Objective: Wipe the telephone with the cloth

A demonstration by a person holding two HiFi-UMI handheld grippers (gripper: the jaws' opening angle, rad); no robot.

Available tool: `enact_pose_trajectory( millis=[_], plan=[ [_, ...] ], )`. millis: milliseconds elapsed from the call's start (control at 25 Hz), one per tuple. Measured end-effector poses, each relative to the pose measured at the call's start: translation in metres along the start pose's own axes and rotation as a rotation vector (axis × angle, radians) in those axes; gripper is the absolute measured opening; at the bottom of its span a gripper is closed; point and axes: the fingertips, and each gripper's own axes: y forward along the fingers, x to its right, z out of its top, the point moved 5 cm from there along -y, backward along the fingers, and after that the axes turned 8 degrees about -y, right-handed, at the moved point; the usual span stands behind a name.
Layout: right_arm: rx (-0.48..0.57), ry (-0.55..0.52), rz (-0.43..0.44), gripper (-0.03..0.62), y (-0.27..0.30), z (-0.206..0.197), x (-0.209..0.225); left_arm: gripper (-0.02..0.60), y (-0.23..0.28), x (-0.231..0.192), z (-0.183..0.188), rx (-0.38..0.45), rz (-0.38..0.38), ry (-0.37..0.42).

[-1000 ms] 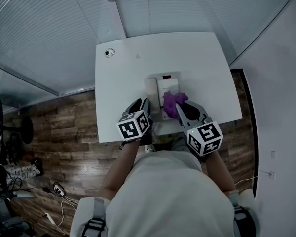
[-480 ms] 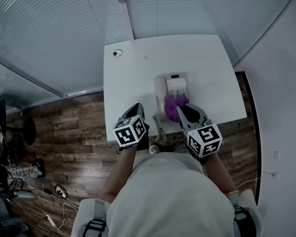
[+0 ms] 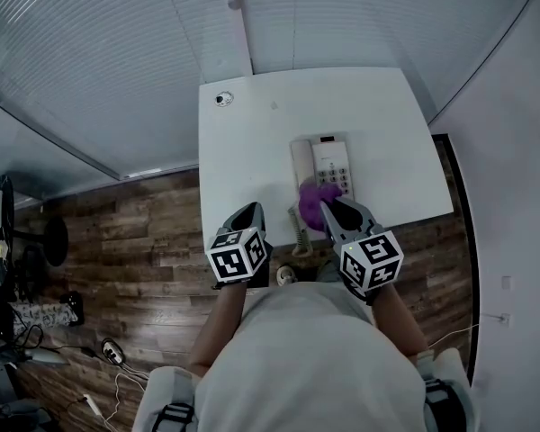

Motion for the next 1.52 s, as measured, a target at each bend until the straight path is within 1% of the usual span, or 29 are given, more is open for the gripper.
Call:
enact_pose_trajectory(
  millis=[240,400,520,800,1080,1520],
  plan=[
    [-0.015,-0.024,0.043,0.044,-0.009,-0.008,-0.012,0.021,-0.016,0.002,-0.014,0.007,0.024,0.008],
    [-0.012,-0.043,0.065,0.044,-0.012,-0.009,-0.016,0.021,-0.026,0.004,-0.021,0.024,0.024,-0.022],
    [-0.004,-0.049,0.078,0.044,-0.018,-0.008,-0.017,0.021,-0.030,0.008,-0.026,0.033,0.038,-0.028],
    [0.002,-0.056,0.098,0.044,-0.048,-0.009,-0.013,0.021,-0.042,0.036,-0.045,0.029,0.049,-0.014],
    [-0.004,-0.060,0.127,0.044,-0.086,-0.015,-0.015,0.021,-0.061,0.066,-0.075,0.010,0.060,-0.037],
    [-0.008,-0.043,0.169,0.044,-0.124,-0.031,-0.019,0.021,-0.085,0.100,-0.107,-0.012,0.066,-0.008]
  ],
)
